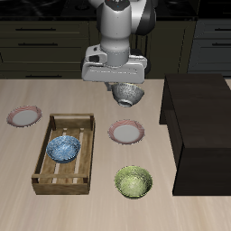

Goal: Place the black bowl onto the plate that is in the center of the table

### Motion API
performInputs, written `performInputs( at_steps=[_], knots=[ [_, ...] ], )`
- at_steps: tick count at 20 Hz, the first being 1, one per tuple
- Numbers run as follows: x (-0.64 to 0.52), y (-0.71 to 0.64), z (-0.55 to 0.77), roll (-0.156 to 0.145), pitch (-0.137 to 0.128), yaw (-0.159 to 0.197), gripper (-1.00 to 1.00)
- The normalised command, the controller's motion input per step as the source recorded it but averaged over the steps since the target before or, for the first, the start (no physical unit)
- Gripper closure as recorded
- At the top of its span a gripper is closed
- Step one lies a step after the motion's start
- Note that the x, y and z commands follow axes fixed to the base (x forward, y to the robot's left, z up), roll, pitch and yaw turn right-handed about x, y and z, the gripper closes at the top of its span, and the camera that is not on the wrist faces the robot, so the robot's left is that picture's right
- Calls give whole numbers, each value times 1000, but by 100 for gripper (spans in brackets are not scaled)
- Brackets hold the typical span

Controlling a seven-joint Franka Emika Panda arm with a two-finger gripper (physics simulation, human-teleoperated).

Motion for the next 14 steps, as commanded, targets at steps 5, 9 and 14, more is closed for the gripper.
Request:
performInputs(
  at_steps=[5, 9, 14],
  knots=[
    [45, 10, -479, -2, 56, 13, 100],
    [-22, 46, -419, 21, 60, -17, 100],
    [-33, 57, -298, 15, 41, 12, 100]
  ],
)
